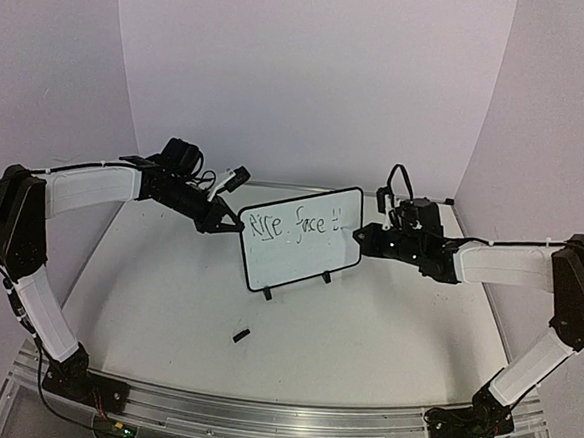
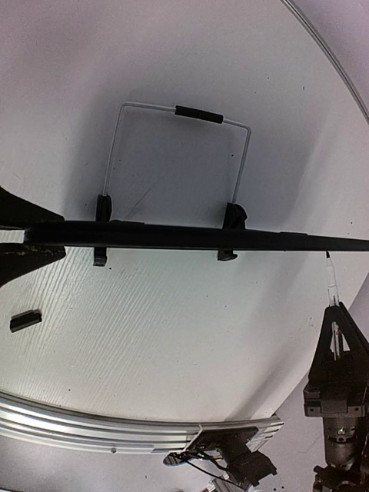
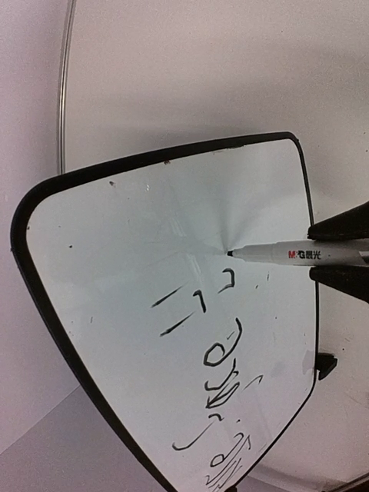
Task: Write a sentence on the whiteboard
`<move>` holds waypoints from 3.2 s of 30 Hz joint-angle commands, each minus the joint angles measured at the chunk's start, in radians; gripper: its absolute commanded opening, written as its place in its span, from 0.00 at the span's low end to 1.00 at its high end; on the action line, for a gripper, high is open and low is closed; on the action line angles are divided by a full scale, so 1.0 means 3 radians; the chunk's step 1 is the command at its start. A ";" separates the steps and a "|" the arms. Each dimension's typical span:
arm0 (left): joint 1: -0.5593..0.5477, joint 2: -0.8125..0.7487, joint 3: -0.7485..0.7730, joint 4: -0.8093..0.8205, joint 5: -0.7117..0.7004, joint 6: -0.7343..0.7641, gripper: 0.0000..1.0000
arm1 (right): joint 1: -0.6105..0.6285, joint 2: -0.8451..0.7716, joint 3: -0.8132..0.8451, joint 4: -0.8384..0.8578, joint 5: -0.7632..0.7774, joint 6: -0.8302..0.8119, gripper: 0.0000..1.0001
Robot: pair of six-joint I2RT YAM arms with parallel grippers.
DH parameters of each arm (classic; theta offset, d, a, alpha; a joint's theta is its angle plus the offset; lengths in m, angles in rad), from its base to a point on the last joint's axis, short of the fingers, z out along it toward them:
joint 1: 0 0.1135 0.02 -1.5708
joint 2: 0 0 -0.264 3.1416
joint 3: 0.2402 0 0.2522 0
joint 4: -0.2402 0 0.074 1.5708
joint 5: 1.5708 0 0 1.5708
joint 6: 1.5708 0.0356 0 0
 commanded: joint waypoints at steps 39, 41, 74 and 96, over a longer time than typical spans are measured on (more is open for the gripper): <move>-0.0064 0.0194 -0.0046 -0.0406 -0.0246 0.0150 0.00 | -0.0054 0.0061 0.0114 0.0003 0.0161 -0.0046 0.00; -0.0064 0.0193 -0.0044 -0.0406 -0.0245 0.0150 0.00 | -0.0058 0.0069 0.0072 0.0008 0.0151 -0.0028 0.00; -0.0065 0.0182 -0.0045 -0.0406 -0.0244 0.0153 0.00 | -0.0058 -0.0002 0.0188 0.0024 0.0269 -0.0100 0.00; -0.0064 0.0197 -0.0044 -0.0406 -0.0245 0.0155 0.00 | -0.0063 -0.0050 0.0212 0.0023 0.0525 -0.0136 0.00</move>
